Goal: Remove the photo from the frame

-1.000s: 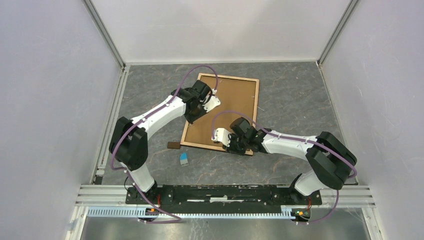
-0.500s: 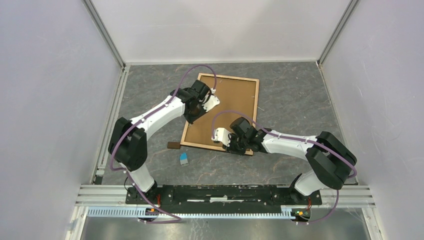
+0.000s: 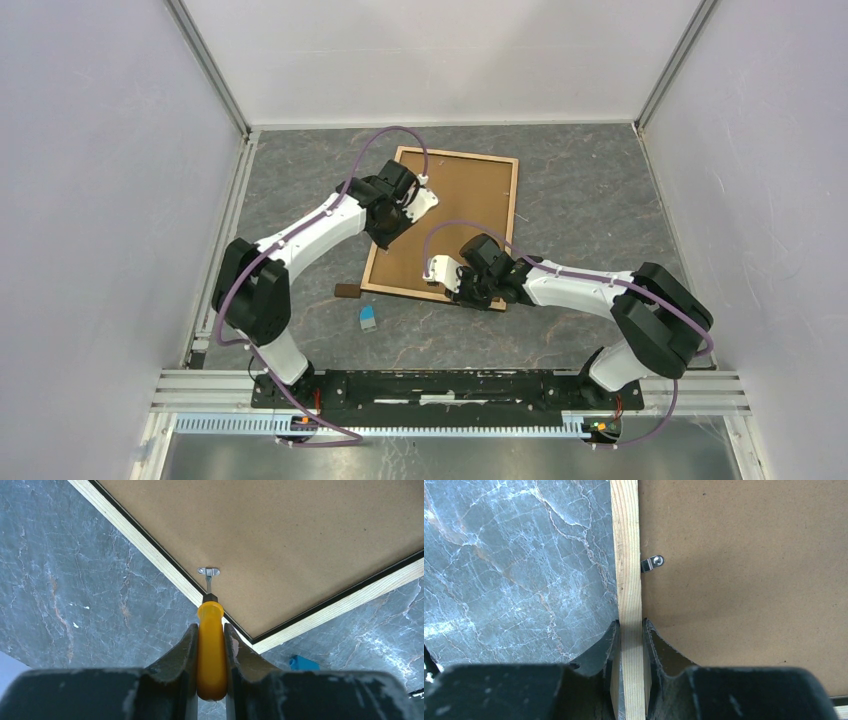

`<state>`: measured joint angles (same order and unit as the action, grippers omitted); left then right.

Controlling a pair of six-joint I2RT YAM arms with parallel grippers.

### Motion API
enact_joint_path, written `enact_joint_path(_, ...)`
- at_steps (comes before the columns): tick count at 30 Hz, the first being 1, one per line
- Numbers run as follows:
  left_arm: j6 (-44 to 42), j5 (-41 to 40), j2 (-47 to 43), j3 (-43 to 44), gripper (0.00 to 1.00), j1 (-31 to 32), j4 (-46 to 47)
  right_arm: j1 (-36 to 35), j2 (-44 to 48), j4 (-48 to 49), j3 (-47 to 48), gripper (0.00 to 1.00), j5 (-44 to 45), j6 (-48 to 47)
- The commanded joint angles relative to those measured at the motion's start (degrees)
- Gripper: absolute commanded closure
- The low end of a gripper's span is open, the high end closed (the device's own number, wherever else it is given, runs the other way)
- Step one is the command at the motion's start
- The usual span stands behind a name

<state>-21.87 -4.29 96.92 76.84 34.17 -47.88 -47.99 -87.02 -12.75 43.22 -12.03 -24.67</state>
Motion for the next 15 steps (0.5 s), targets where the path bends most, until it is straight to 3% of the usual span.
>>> enact_joint_path(1, 5.4, 8.0, 0.2, -2.3, 0.98, 0.0, 2.5, 0.5, -3.8, 0.9, -0.6, 1.00, 0.3, 1.6)
enact_joint_path(15, 8.3, 12.6, 1.2, -0.5, 0.98, -3.1, 6.4, 0.5, -3.9, 0.8, -0.1, 0.98, -1.6, 1.3)
